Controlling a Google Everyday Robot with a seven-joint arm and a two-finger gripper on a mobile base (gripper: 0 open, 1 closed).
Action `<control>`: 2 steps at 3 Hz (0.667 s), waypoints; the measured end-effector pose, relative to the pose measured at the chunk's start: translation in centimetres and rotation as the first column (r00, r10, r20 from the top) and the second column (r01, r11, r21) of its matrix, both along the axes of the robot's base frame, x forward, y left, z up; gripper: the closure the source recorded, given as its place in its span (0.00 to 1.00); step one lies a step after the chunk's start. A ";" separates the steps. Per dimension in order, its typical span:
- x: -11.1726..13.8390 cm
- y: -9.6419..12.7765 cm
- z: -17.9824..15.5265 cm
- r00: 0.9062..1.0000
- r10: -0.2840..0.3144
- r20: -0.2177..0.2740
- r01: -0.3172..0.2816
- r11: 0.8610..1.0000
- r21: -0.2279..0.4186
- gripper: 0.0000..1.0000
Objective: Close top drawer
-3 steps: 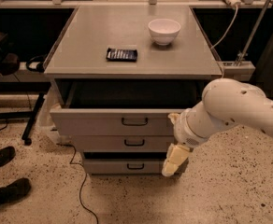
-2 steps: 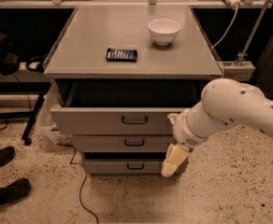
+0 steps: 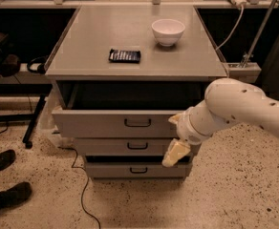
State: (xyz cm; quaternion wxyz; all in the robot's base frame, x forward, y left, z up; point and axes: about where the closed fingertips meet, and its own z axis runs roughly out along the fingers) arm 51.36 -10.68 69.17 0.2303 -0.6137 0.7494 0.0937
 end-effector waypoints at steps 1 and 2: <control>3.5 -1.3 -1.3 0.999 -0.037 0.012 0.037 0.999 0.009 0.42; 6.8 -2.6 -1.9 0.996 -0.080 0.034 0.080 0.997 0.014 0.39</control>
Offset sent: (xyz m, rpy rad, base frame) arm 0.1076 -0.0444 -0.0251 0.0169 -0.0656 -0.1387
